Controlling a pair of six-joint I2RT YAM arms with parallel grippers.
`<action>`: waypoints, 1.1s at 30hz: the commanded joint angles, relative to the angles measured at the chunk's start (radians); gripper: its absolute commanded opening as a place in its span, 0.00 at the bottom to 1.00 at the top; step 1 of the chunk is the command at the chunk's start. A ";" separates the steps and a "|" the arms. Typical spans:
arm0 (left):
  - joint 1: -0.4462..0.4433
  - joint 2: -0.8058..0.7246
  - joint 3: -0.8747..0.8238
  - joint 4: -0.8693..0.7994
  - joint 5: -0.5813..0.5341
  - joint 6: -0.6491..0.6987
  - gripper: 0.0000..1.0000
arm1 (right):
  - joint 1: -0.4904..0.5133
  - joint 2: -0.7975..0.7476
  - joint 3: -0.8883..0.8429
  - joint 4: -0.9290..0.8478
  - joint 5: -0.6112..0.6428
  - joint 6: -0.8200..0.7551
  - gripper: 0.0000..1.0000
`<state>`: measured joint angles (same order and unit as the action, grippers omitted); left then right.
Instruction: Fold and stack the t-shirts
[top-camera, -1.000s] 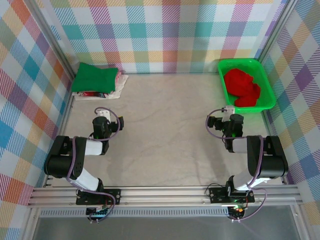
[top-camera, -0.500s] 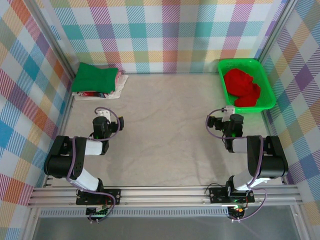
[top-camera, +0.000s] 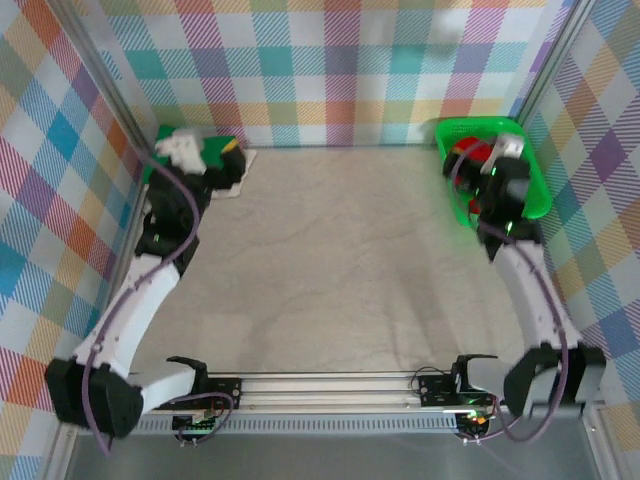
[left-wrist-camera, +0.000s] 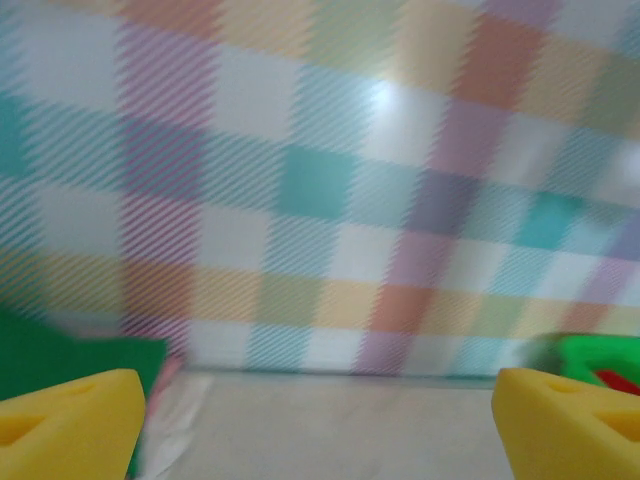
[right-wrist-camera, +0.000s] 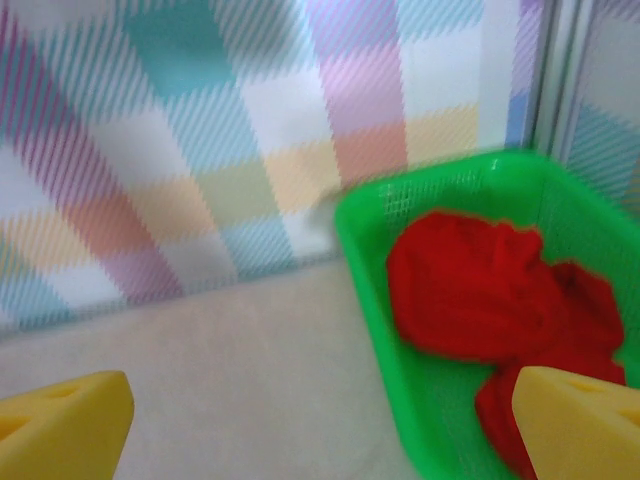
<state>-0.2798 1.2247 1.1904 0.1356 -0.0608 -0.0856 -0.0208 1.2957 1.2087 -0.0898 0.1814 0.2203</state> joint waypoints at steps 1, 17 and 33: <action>-0.159 0.218 0.204 -0.255 0.096 0.107 0.90 | -0.080 0.232 0.261 -0.366 -0.032 0.080 0.97; -0.448 0.969 0.826 -0.444 0.304 0.071 0.92 | -0.248 1.293 1.467 -0.924 -0.156 0.125 0.96; -0.446 0.822 0.568 -0.247 0.246 0.027 0.91 | -0.250 1.325 1.463 -0.709 -0.308 0.179 0.03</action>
<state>-0.7261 2.1494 1.7687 -0.1780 0.2108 -0.0559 -0.2775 2.7060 2.6629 -0.8425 -0.0868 0.3801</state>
